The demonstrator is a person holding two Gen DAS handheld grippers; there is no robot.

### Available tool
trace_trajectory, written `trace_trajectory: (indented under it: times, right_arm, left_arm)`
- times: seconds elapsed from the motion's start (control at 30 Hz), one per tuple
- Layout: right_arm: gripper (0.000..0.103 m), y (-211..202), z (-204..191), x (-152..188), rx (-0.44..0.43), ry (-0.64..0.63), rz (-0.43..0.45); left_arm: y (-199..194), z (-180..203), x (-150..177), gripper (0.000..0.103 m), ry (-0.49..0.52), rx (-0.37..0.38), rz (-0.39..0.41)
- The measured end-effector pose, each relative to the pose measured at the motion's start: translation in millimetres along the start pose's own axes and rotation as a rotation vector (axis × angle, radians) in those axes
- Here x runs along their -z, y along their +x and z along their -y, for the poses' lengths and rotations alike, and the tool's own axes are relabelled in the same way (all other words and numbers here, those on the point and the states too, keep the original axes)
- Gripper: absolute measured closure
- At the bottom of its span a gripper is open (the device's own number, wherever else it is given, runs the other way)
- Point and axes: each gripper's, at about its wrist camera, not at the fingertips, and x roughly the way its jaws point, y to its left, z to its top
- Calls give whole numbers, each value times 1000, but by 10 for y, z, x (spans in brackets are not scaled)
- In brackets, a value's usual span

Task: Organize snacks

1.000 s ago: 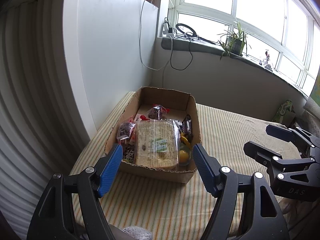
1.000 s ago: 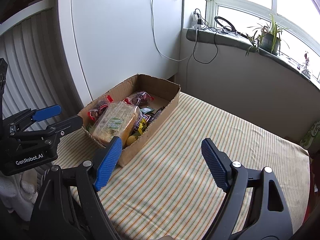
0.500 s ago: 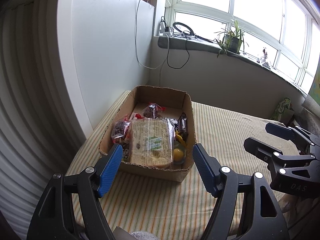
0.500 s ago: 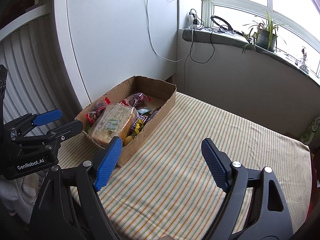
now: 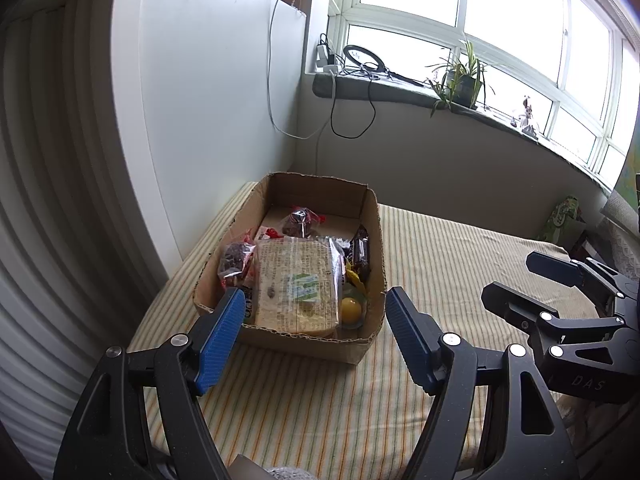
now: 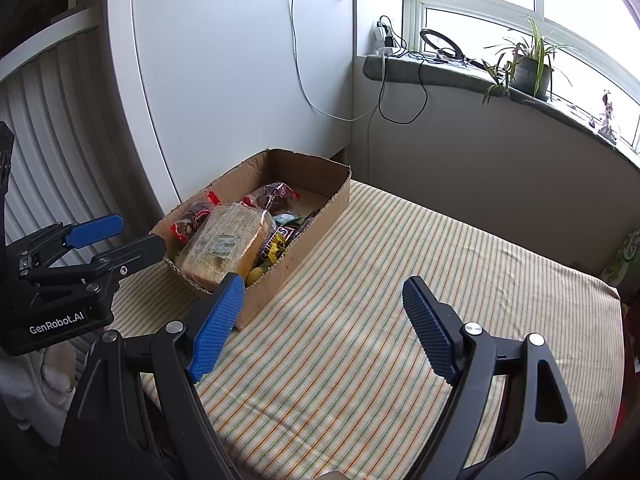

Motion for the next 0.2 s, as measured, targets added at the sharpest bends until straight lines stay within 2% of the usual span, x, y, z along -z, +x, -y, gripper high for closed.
trace_trajectory:
  times: [0.2]
  right_arm:
    - [19,-40,42,18,6,2,6]
  left_arm:
    - [-17,59,-2,30,11,7,4]
